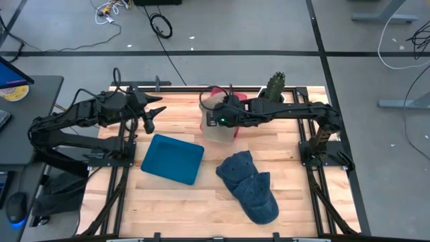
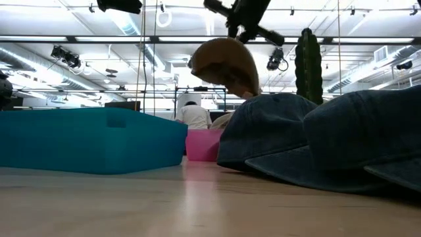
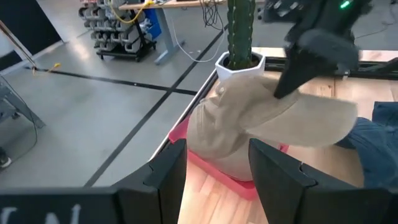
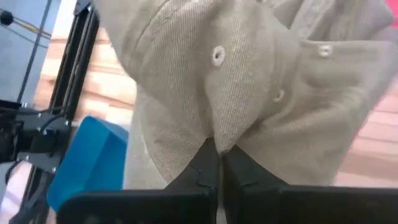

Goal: Pick & Place hat
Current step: Put the brown cap into the pink bin, then put the bottom blue cap into the blue bin

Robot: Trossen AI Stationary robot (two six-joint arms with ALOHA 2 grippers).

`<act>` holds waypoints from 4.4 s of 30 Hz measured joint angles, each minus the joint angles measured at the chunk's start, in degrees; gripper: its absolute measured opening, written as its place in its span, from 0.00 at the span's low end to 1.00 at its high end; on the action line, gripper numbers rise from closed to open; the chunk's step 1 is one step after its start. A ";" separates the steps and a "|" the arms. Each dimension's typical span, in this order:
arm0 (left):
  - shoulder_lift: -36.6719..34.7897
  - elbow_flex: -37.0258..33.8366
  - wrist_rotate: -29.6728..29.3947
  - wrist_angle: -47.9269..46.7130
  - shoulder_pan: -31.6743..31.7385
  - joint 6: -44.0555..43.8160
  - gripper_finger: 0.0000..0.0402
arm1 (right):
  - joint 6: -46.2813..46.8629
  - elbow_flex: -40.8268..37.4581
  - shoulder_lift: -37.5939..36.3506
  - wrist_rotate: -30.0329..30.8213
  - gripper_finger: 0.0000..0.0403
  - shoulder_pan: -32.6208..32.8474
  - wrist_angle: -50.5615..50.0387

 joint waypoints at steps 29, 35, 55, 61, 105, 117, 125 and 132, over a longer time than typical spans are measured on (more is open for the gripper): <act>-3.30 0.00 0.02 -0.63 0.00 4.37 0.44 | 6.23 -0.13 14.99 8.76 0.00 -6.16 -0.54; -3.30 0.00 0.00 -0.61 0.00 4.33 0.44 | 6.67 -0.24 14.98 10.58 0.00 -7.43 -0.33; -3.19 0.00 0.00 -0.54 -0.02 4.02 0.44 | 10.81 -11.93 14.46 3.77 0.08 -7.70 14.78; -3.19 0.00 0.00 -0.54 0.00 3.94 0.44 | 9.58 -11.92 13.78 -2.44 0.23 -8.68 15.20; -3.21 0.00 0.06 -0.44 -0.01 -0.36 0.44 | -8.36 -11.96 -26.86 -23.12 0.61 -1.58 -11.91; -3.21 -0.02 4.12 5.95 0.00 -5.09 0.44 | -26.95 -11.93 -30.37 -22.84 0.61 6.83 -13.05; -3.19 -0.02 7.07 13.89 -0.02 -6.52 0.44 | -32.67 -11.91 -29.37 -22.70 0.61 9.56 -13.24; -2.69 -0.02 7.25 14.07 -0.02 -16.75 0.44 | -28.22 -13.22 -28.56 -24.45 0.61 11.40 -13.72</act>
